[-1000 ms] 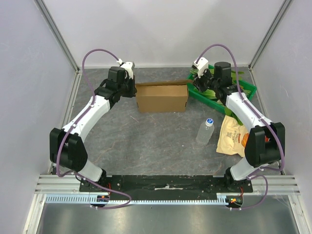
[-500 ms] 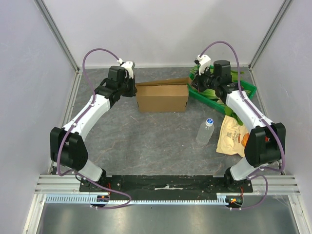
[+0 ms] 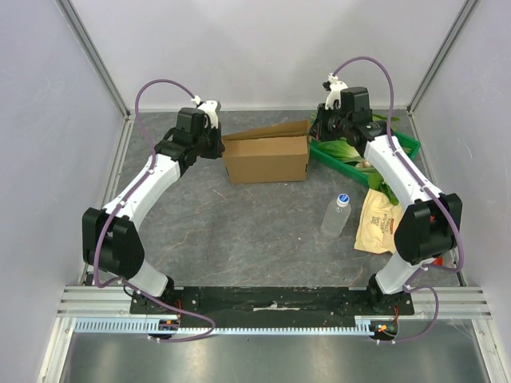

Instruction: Fold the paper box

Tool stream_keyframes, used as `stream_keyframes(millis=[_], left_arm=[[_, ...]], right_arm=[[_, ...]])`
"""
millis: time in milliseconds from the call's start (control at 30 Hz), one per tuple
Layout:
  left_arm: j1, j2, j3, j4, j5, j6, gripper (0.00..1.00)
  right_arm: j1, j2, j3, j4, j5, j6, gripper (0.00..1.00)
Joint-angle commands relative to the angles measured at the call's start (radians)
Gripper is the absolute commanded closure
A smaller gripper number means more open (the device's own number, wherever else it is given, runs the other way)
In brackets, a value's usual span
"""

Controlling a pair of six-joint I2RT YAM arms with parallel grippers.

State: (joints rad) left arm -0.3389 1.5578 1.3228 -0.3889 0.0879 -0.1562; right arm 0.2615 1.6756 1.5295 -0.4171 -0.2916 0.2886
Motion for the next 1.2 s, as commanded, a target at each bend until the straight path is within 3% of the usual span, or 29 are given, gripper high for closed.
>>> stream_keyframes(millis=[0,200,467,800,1167], left_arm=[[-0.011,0.036,0.012,-0.09,0.032,0.009,0.98],[-0.011,0.041,0.016,-0.09,0.036,0.007,0.98],[-0.012,0.038,0.012,-0.09,0.033,0.01,0.98],[-0.011,0.048,0.01,-0.088,0.032,0.01,0.98],[-0.011,0.05,0.006,-0.09,0.026,0.01,0.98]], right_arm=[[0.035,-0.008,0.001,-0.042,-0.001,0.185,1.0],[0.038,-0.016,-0.025,-0.029,-0.001,0.322,1.0],[0.036,-0.014,-0.042,-0.054,0.051,0.35,1.0],[0.044,-0.011,-0.049,-0.065,0.022,0.232,1.0],[0.122,-0.076,-0.181,0.038,0.169,0.075,1.0]])
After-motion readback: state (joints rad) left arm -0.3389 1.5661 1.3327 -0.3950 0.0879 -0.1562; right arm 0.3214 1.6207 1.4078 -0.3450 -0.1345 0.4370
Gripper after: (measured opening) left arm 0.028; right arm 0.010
